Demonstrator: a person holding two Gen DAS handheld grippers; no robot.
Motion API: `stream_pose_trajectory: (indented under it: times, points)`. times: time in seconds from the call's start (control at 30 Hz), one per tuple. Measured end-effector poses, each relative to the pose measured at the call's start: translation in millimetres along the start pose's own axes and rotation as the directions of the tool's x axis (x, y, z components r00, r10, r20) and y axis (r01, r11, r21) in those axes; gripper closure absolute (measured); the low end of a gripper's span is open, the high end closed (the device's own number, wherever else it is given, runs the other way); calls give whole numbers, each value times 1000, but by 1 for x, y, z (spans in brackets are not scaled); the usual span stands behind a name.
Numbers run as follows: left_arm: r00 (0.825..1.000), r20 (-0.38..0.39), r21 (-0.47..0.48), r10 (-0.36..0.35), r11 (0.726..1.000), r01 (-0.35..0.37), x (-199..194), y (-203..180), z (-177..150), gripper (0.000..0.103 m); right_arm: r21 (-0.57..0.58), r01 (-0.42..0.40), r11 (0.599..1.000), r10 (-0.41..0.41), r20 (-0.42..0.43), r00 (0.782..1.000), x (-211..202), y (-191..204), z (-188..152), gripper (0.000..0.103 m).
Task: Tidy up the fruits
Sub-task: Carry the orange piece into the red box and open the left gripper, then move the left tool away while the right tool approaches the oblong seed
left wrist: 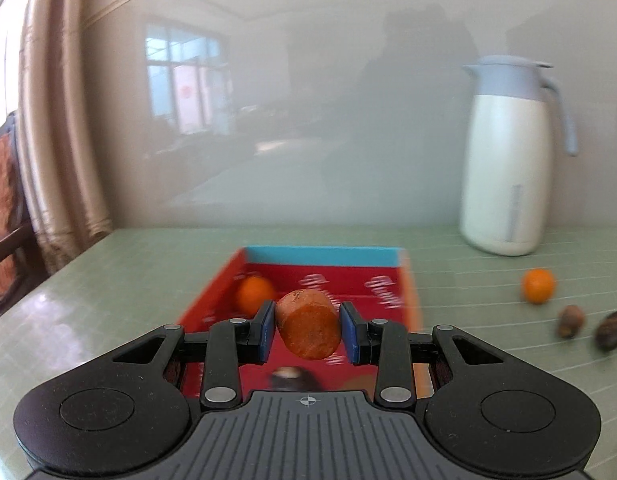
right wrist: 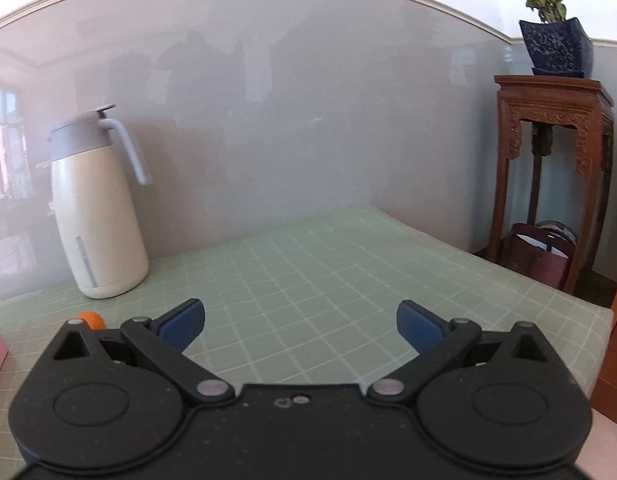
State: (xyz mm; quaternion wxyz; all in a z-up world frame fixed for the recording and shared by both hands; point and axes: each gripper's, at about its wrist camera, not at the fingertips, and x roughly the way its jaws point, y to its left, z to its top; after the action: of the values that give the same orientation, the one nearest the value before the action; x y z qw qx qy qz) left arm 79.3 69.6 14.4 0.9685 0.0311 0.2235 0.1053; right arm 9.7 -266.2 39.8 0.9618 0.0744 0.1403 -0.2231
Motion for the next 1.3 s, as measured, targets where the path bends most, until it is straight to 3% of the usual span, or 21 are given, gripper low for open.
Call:
stream_pose_trajectory:
  times: [0.27, 0.67, 0.7, 0.77, 0.9, 1.0, 1.13, 1.3]
  points:
    - [993, -93, -53, 76, 995, -81, 30, 35, -10, 68, -26, -41, 999, 41, -4, 999, -1, 25, -1, 0]
    - [978, -193, -98, 78, 990, -98, 45, 52, -17, 67, -53, -58, 997, 58, -8, 998, -1, 41, -3, 0]
    - [978, -196, -106, 66, 990, -88, 44, 53, -18, 64, -53, -59, 997, 58, -10, 998, -1, 41, -3, 0]
    - [980, -194, -117, 34, 991, -57, 41, 54, -17, 46, -56, -56, 997, 56, -9, 998, 0, 40, -4, 0]
    - [984, -174, -98, 32, 994, -50, 31, 51, -16, 38, -58, -54, 997, 53, -16, 998, 2, 40, -4, 0]
    - [990, -144, -127, -7, 992, -12, 20, 56, -12, 25, -64, -51, 997, 50, -17, 999, 3, 41, -5, 0]
    - [997, -62, -99, 44, 994, -50, -1, 58, -5, 0, -62, -48, 997, 47, -19, 999, 5, 42, -4, 0]
    - [999, -25, -102, 28, 994, -31, -24, 75, -3, 0, -65, -52, 997, 51, -21, 998, 6, 42, -5, 0]
